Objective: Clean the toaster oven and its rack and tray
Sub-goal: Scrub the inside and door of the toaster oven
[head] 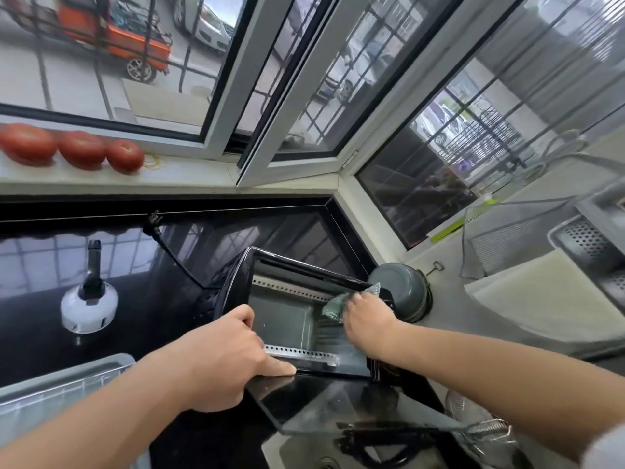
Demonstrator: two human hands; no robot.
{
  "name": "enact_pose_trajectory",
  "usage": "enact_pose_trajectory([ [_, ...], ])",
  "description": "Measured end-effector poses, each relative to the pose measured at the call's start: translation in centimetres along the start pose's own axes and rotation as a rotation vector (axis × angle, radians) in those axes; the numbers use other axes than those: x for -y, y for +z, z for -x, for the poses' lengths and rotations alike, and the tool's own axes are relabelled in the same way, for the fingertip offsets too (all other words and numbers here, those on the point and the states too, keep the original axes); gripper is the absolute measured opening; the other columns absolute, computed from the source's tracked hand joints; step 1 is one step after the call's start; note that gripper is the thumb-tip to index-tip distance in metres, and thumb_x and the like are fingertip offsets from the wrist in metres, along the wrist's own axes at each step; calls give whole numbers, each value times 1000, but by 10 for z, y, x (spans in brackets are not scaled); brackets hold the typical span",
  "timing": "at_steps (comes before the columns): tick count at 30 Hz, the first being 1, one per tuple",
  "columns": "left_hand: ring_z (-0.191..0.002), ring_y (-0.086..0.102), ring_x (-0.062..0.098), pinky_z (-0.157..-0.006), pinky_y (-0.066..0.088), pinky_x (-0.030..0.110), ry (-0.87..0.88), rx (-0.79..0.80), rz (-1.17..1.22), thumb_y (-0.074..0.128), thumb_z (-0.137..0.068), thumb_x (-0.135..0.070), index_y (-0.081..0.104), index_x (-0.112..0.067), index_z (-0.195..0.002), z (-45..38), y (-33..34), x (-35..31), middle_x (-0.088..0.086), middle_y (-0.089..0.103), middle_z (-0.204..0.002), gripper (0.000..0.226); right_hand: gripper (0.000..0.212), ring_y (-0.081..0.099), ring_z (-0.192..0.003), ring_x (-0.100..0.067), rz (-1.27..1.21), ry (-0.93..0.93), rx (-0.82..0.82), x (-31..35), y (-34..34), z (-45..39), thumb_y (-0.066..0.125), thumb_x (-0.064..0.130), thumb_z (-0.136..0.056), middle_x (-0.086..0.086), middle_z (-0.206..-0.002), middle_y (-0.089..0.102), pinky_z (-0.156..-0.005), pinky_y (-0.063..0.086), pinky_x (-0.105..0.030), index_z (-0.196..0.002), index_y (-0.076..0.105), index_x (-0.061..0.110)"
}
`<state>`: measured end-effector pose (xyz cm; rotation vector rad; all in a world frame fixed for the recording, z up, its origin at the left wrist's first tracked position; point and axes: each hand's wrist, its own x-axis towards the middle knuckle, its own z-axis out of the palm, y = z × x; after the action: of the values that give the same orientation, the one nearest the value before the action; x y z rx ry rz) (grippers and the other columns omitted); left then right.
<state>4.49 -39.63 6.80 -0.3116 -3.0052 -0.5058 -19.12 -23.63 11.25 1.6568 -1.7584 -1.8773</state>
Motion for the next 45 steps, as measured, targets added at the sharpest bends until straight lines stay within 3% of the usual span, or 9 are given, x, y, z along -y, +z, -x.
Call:
enact_pose_trajectory([
  [4, -80, 50, 22, -98, 28, 34, 6, -5, -3, 44, -87, -12, 40, -50, -149, -1, -1, 1, -5, 67, -92, 73, 45, 49, -125, -34, -158, -77, 18, 8, 0, -1, 50, 21, -97, -19, -138, 52, -108, 39, -46, -138, 50, 2],
  [7, -79, 49, 20, -99, 29, 35, 2, -8, -6, 44, -86, -13, 38, -52, -149, 0, 2, -1, -6, 67, -91, 74, 55, 49, -119, -36, -91, -105, 50, 16, -1, 13, 63, 24, -91, -21, -133, 50, -101, 44, -47, -139, 47, 1],
  [14, -73, 44, 16, -97, 30, 34, 12, -27, -3, 47, -90, -16, 35, -53, -151, 1, 6, 1, -9, 65, -88, 72, 59, 29, -142, -43, 61, 103, 57, 15, 3, -2, 35, 34, -104, -29, -154, 30, -115, 25, -53, -151, 30, 0],
  [20, -75, 48, 18, -97, 29, 33, 0, -9, 11, 42, -86, -13, 39, -53, -147, -2, 2, 0, -6, 67, -88, 73, 43, 51, -114, -38, 22, 30, 27, 17, 1, 12, 46, 24, -100, -22, -128, 55, -96, 42, -48, -137, 51, 3],
  [26, -79, 46, 18, -100, 28, 34, -13, 10, 1, 44, -93, -17, 33, -54, -152, 1, 2, -5, -9, 60, -89, 69, 41, 50, -120, -35, -53, 36, 39, 10, 6, -12, 40, 27, -102, -18, -133, 57, -103, 39, -45, -134, 58, 8],
  [33, -81, 44, 19, -102, 25, 33, -26, 21, -5, 42, -91, -12, 34, -51, -153, 3, -3, -9, -6, 63, -94, 74, 43, 42, -134, -34, -140, -320, 81, 15, 15, 33, 55, 16, -94, -18, -145, 48, -111, 38, -46, -135, 56, 4],
  [36, -81, 48, 18, -104, 27, 36, -29, 26, -7, 41, -92, -13, 36, -52, -152, 3, -3, -10, -9, 62, -91, 71, 34, 57, -122, -33, -224, -482, 121, -6, 22, 37, 52, 10, -86, -15, -125, 65, -106, 45, -47, -117, 67, 8],
  [41, -77, 42, 15, -104, 28, 35, -21, 37, -27, 43, -94, -16, 33, -55, -153, 3, 3, -7, -13, 52, -84, 71, 38, 40, -140, -30, -59, -396, 125, -10, 12, 15, 54, 18, -94, -11, -144, 53, -118, 27, -48, -132, 60, 11],
  [45, -80, 42, 14, -103, 26, 34, -8, 37, -47, 43, -95, -16, 31, -55, -154, 4, 4, -9, -12, 61, -91, 71, 34, 52, -128, -31, -55, -437, 205, 15, 5, -7, 57, 13, -92, -12, -132, 61, -112, 36, -48, -125, 63, 10],
])
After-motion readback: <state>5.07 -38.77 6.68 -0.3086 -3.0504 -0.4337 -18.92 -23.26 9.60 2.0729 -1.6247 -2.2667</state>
